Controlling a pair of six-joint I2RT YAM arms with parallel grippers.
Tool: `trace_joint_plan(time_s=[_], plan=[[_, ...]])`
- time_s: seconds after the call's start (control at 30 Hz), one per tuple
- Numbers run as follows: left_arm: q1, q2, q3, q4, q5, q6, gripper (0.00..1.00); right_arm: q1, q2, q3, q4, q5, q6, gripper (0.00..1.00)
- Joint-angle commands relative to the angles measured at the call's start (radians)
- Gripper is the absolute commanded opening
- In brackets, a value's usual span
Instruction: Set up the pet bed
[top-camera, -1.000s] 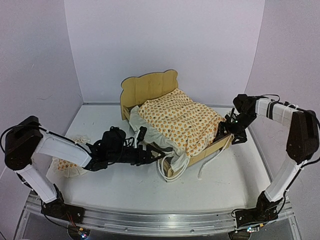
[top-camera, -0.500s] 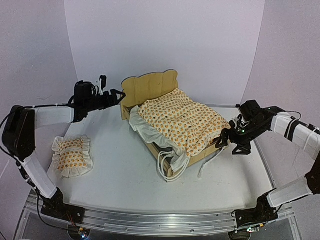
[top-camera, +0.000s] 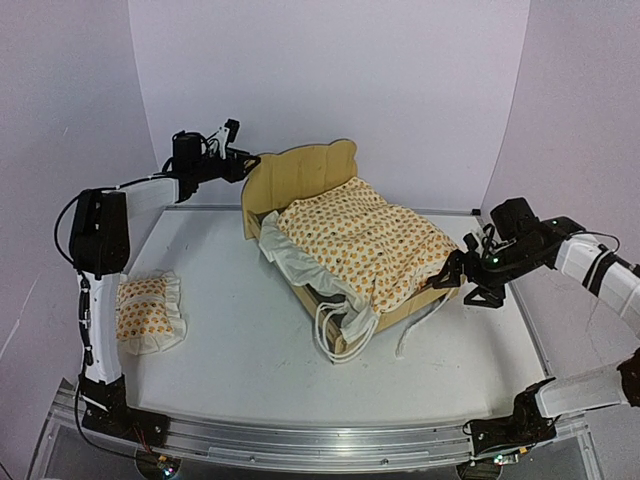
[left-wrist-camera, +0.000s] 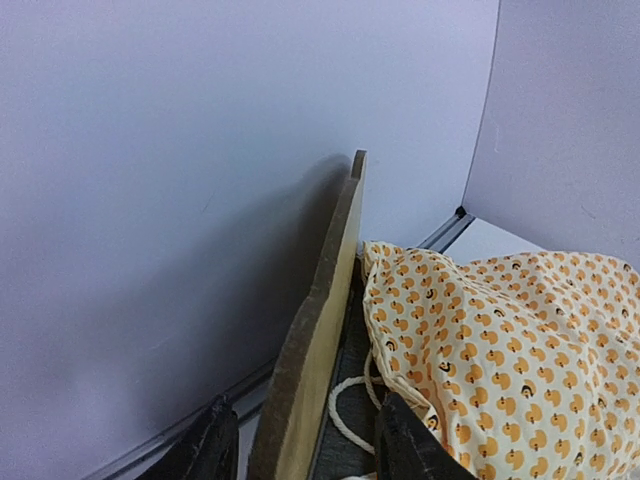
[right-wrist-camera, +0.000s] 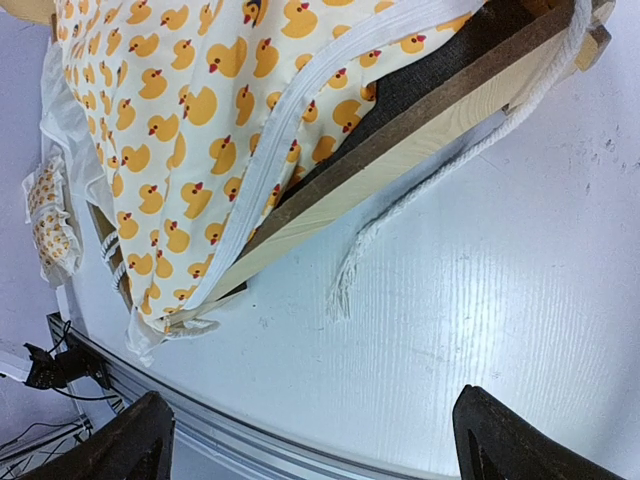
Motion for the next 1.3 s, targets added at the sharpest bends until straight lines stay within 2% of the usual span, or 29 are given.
trace_joint_plan(time_s=[0.0,0.13,0.23,0.33,0.43,0.57,0.77,0.93,1.1,1.27], plan=[[0.009,0.094,0.174,-0.001,0.141,0.090,0.42,-0.005,-0.039,0.017,-0.005,-0.012,-0.009,0.98],[0.010,0.155,0.253,-0.015,0.141,0.110,0.29,-0.005,-0.055,0.022,-0.018,-0.005,-0.013,0.98],[0.010,0.153,0.260,-0.033,0.121,0.145,0.32,-0.005,-0.063,0.029,-0.029,-0.003,-0.013,0.98],[0.010,0.141,0.274,-0.084,0.169,0.156,0.11,-0.005,-0.072,0.030,-0.029,-0.001,-0.008,0.98],[0.008,0.080,0.231,-0.109,0.207,0.163,0.05,-0.005,-0.072,0.035,-0.028,-0.005,-0.005,0.98],[0.005,-0.084,0.085,-0.106,0.204,0.183,0.01,-0.005,-0.061,0.026,-0.025,-0.012,-0.011,0.98],[-0.046,-0.379,-0.200,-0.011,0.077,0.185,0.00,-0.005,-0.002,-0.031,0.052,0.050,0.037,0.98],[-0.091,-0.579,-0.411,0.051,-0.088,0.172,0.00,-0.008,0.040,-0.046,0.124,0.108,0.099,0.98],[-0.094,-0.701,-0.597,0.114,-0.173,0.098,0.00,-0.020,0.117,-0.031,0.185,0.113,0.137,0.98],[-0.095,-0.782,-0.783,0.124,-0.252,-0.008,0.00,-0.021,0.225,0.004,0.234,-0.001,0.131,0.98]])
